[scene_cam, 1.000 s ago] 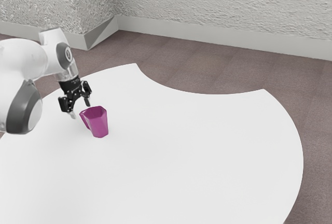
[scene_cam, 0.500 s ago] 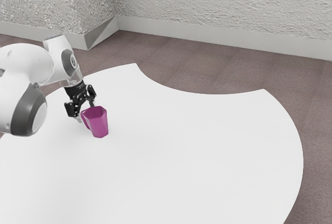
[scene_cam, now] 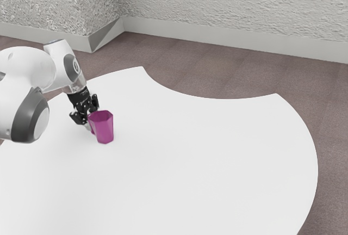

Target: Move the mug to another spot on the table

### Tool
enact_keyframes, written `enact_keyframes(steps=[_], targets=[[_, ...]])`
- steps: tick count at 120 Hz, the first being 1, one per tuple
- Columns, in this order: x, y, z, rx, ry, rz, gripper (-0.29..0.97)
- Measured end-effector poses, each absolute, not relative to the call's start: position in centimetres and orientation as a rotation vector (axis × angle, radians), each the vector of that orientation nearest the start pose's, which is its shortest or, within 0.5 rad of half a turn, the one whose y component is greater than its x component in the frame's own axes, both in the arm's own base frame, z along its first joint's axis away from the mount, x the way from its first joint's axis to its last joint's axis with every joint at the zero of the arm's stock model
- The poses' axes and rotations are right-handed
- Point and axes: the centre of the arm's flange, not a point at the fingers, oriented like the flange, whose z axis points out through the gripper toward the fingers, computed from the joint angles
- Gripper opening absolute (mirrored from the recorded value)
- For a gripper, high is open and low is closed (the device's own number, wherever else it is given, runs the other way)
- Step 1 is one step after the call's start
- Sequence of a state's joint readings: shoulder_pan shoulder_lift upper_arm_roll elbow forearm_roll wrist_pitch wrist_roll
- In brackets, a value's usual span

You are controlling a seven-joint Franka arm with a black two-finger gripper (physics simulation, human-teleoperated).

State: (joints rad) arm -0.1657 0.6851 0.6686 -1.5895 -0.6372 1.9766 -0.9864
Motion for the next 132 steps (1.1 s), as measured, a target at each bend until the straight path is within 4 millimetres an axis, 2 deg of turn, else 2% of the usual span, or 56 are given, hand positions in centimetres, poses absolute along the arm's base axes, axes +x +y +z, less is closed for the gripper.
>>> enact_keyframes(steps=[5, 47, 71, 83, 91, 105, 117, 132], targets=[[63.8, 23.4, 28.7, 1.987, 2.263, -0.231, 0.22], [63.8, 23.4, 29.1, 2.0, 2.261, -0.225, 0.12], [64.0, 23.5, 30.7, 2.007, 2.24, -0.199, 0.09], [64.1, 23.1, 32.5, 2.018, 2.207, -0.177, 0.1], [64.2, 22.0, 34.0, 2.044, 2.164, -0.168, 0.08], [64.1, 19.3, 35.3, 2.109, 2.08, -0.186, 0.05], [64.2, 15.2, 36.1, 2.21, 1.97, -0.208, 0.02], [64.9, 9.4, 35.7, 2.345, 1.83, -0.243, -0.01]])
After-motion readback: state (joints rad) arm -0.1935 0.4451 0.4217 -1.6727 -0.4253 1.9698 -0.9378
